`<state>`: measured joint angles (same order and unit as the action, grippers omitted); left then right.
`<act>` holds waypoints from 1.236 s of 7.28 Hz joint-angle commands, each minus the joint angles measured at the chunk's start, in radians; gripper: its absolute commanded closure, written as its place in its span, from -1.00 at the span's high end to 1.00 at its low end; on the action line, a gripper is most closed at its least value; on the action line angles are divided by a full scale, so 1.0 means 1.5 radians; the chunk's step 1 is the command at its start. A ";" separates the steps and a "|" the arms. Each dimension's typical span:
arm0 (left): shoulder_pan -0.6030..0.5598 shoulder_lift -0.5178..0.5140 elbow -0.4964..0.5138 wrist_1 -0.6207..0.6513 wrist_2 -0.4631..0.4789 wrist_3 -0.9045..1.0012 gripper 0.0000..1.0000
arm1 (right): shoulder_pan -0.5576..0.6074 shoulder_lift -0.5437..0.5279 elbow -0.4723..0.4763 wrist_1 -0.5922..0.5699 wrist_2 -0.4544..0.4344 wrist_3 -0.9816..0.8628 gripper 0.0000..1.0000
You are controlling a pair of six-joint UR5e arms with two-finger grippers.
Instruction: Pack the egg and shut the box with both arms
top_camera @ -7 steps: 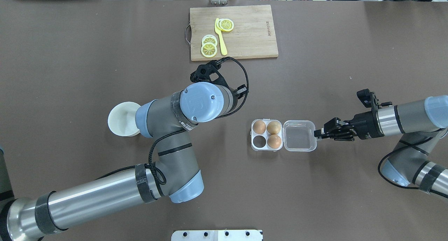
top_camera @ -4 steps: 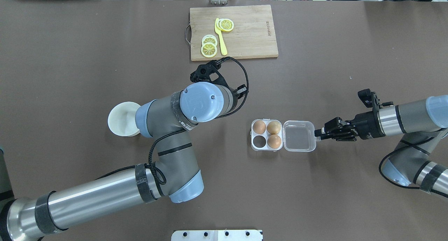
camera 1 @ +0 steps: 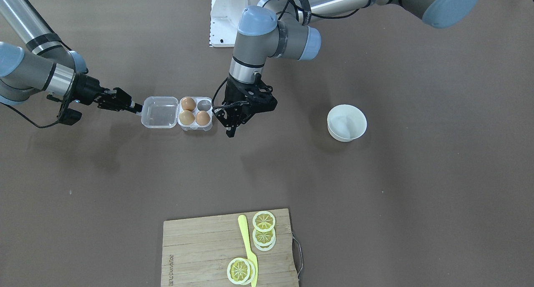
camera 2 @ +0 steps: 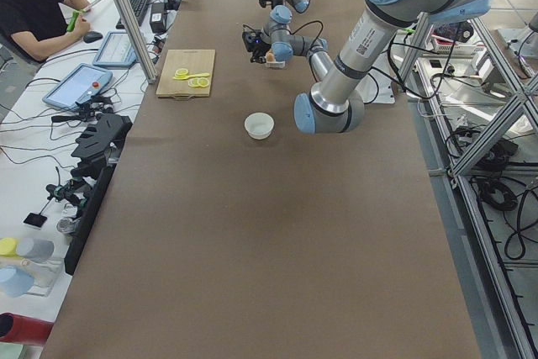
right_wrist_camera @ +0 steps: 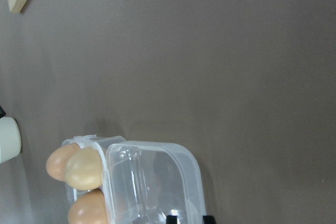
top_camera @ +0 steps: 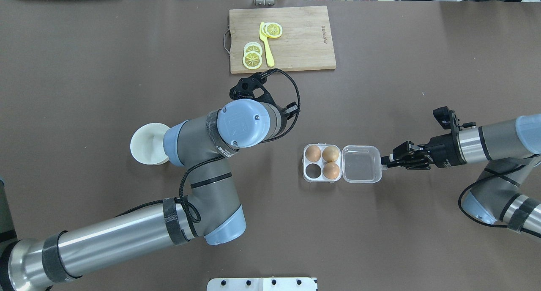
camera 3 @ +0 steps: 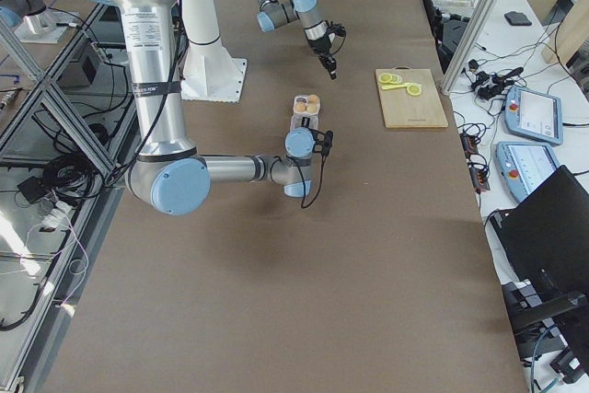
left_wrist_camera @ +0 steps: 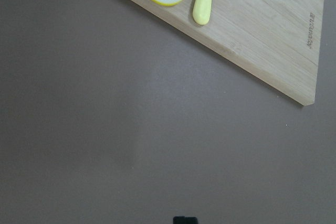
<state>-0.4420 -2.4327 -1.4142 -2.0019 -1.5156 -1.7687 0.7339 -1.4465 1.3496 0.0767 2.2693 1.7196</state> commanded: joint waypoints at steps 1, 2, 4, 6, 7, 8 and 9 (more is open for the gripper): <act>0.000 0.000 0.000 0.000 0.000 0.000 -1.00 | 0.002 0.000 0.000 0.000 0.002 0.000 -0.46; 0.000 0.000 0.001 0.000 0.000 0.000 -1.00 | 0.002 0.000 0.000 -0.001 0.003 0.000 -0.58; 0.000 0.000 0.004 0.000 0.001 -0.001 -1.00 | 0.009 0.002 0.000 -0.001 0.007 0.001 -0.75; 0.000 0.000 0.005 0.000 0.001 -0.001 -1.00 | 0.020 0.005 0.002 -0.001 0.019 0.001 -0.89; 0.000 0.000 0.005 0.000 0.000 -0.001 -1.00 | 0.034 0.008 0.002 -0.001 0.037 0.003 -0.91; 0.000 0.000 0.006 0.000 0.000 -0.002 -1.00 | 0.036 0.009 0.007 -0.001 0.038 0.003 -0.92; 0.001 0.001 0.006 0.000 0.001 -0.001 -1.00 | 0.035 0.009 0.011 -0.002 0.039 0.005 -0.92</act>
<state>-0.4413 -2.4326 -1.4058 -2.0019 -1.5151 -1.7708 0.7839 -1.4340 1.3597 0.0748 2.3224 1.7246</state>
